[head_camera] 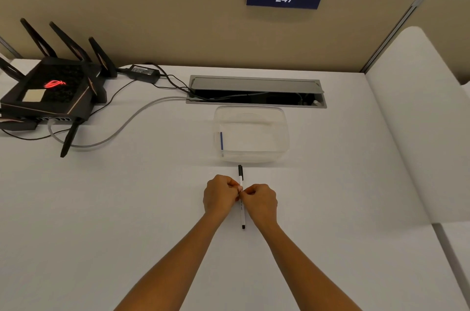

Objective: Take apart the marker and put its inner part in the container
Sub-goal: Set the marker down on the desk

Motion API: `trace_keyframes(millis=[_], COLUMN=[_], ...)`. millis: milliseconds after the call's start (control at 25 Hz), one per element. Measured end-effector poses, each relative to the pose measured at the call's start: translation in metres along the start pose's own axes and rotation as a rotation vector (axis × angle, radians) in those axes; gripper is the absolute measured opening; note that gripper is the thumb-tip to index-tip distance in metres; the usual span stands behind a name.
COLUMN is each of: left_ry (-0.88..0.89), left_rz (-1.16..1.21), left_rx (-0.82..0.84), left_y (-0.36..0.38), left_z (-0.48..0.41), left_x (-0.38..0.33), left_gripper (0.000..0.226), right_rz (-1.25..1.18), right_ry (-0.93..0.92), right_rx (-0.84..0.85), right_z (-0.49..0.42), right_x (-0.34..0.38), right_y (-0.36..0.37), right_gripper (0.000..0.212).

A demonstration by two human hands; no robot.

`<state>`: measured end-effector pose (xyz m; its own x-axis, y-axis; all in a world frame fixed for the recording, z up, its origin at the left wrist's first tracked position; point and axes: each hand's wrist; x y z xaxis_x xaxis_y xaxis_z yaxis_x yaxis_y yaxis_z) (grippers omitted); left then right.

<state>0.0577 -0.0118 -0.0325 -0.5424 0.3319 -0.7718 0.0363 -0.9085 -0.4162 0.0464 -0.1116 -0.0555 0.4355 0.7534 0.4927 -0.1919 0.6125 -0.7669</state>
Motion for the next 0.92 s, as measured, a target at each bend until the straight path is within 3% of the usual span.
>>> trace_keyframes(millis=[920], left_ry=[0.044], left_rz=[0.022], left_rx=[0.025], left_y=[0.001], left_z=[0.005], left_x=[0.012], left_gripper=[0.013], right_rz=[-0.014], right_ry=[0.022], right_rx=[-0.001], right_z=[0.008], right_x=[-0.001], right_y=[-0.001], right_gripper=[0.015])
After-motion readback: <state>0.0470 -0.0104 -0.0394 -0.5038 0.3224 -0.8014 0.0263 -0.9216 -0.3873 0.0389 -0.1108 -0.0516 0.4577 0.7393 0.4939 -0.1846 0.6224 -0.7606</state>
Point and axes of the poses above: each hand's wrist, its own z-axis away from the middle knuckle, its own y-axis out of the palm, x = y × z, and after that the axes turned 14 degrees about z, right-handed
